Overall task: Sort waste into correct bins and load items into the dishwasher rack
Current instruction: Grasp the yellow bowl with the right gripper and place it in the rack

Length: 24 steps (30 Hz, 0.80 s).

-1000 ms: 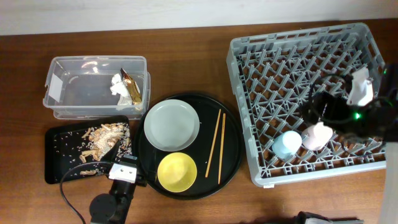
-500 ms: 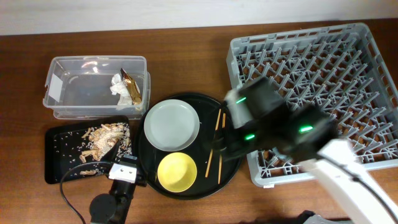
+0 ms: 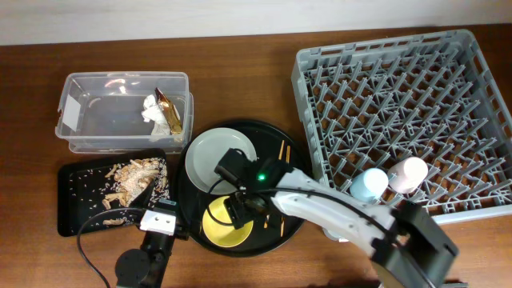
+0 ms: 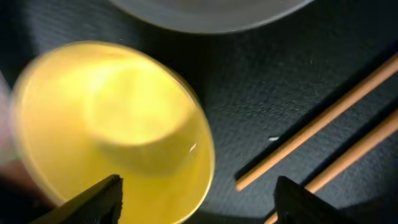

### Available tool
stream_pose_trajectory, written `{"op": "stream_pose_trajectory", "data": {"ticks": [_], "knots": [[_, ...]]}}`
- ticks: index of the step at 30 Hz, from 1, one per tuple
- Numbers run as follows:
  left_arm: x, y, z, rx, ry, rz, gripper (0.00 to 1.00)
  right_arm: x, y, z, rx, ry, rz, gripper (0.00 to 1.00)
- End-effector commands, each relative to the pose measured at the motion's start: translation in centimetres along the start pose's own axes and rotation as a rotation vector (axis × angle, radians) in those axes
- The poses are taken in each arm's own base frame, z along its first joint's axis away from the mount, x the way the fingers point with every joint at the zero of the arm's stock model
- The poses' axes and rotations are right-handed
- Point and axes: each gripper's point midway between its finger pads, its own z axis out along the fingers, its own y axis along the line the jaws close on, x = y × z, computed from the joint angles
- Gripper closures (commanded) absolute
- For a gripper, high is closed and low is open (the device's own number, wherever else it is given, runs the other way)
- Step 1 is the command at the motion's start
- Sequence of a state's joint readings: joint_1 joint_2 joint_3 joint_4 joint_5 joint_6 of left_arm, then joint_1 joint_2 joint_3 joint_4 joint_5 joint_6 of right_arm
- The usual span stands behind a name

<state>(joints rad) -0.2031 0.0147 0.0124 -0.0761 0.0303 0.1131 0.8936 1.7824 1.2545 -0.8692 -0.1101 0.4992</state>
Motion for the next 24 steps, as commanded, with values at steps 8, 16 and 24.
{"op": "stream_pose_trajectory", "data": {"ticks": [8,16,24], "knots": [[0.1,0.0,0.0,0.002,-0.001,0.016,0.01,0.9,-1.1,2.9,0.052,0.081,0.017,0.79],[0.1,0.0,0.0,0.002,-0.001,0.016,0.01,0.6,-2.4,0.4,0.067,0.070,0.052,0.96],[0.1,0.0,0.0,0.002,-0.001,0.016,0.01,-3.6,-8.3,-10.9,0.310,-0.270,0.119,0.96]]}}
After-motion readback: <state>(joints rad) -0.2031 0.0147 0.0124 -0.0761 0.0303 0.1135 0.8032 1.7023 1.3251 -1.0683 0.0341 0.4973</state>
